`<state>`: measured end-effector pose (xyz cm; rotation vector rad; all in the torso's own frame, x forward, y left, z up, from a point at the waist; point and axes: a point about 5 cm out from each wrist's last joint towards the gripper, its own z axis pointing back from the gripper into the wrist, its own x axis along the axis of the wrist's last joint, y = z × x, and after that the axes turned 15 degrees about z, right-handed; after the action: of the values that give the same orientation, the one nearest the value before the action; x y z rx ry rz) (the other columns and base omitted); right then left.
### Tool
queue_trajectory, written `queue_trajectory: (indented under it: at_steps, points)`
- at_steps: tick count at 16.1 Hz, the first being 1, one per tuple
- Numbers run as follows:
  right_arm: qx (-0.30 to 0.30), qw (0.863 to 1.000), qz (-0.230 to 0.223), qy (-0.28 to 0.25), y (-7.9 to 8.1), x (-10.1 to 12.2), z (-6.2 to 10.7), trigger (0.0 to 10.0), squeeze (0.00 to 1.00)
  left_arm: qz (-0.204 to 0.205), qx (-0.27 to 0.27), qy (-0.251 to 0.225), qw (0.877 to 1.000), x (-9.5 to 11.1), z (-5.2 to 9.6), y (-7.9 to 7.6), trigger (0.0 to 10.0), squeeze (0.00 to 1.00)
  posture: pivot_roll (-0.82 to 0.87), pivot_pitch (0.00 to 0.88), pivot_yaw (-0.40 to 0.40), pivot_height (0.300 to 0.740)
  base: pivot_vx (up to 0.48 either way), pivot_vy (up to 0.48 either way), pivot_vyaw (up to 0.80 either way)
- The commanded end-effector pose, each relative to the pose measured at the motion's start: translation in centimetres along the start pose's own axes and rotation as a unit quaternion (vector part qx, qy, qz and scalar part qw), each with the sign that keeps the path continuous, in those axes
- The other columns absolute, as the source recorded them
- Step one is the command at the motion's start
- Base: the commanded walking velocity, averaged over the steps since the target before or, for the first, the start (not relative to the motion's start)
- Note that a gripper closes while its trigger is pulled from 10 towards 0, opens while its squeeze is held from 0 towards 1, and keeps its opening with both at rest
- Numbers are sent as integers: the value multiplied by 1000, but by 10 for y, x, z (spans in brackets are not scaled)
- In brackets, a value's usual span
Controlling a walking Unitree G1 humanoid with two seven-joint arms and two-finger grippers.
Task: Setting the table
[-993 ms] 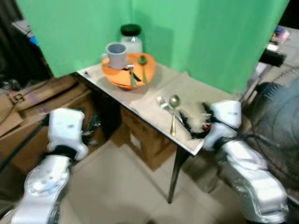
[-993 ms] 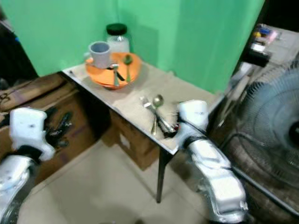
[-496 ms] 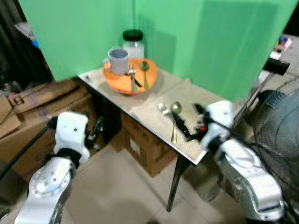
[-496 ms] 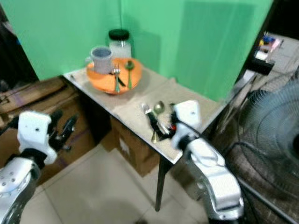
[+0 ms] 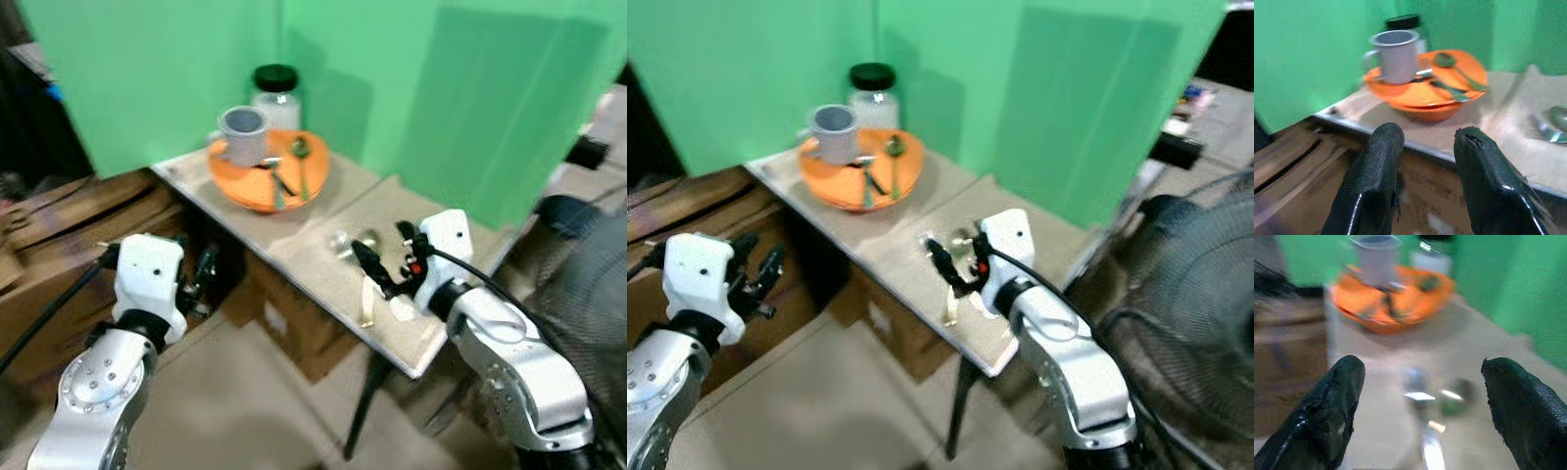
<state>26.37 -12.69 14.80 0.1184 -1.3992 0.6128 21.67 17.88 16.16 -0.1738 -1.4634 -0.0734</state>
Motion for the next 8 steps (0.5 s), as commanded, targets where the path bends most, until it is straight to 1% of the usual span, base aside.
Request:
queue_trajectory:
  at_steps: [1, 3, 4, 5, 7, 8]
  points:
    - [-10, 1000, -2, 13, -6, -2, 0, 10000, 0, -5, -12, 4, 1000, -2, -2, -3, 10000, 0, 23, 0, 10, 740, 289, 0, 0]
    - [-1, 1000, -1, 27, -7, -3, -1, 10000, 0, -6, -25, 10, 1000, -4, -4, -5, 10000, 0, 15, 0, 14, 740, 279, 0, 0]
    - [3, 999, 6, 38, -7, -4, -2, 10000, 0, -11, -42, 19, 999, -6, -5, -8, 10000, 0, 4, 0, 21, 740, 0, 0, 0]
    - [26, 998, -15, 61, -5, -7, -6, 10000, 0, -11, -80, 44, 996, -14, -4, -13, 10000, 0, -14, 0, 31, 740, 0, 0, 0]
    - [46, 995, -20, 83, -4, -12, -11, 10000, 0, -14, -107, 64, 992, -24, 0, -14, 10000, 0, -35, 0, 37, 740, 0, 0, 0]
    - [47, 994, -17, 95, -6, -15, -15, 10000, 0, -7, -128, 74, 989, -30, 1, -16, 10000, 0, -39, 0, 34, 740, 0, 0, 0]
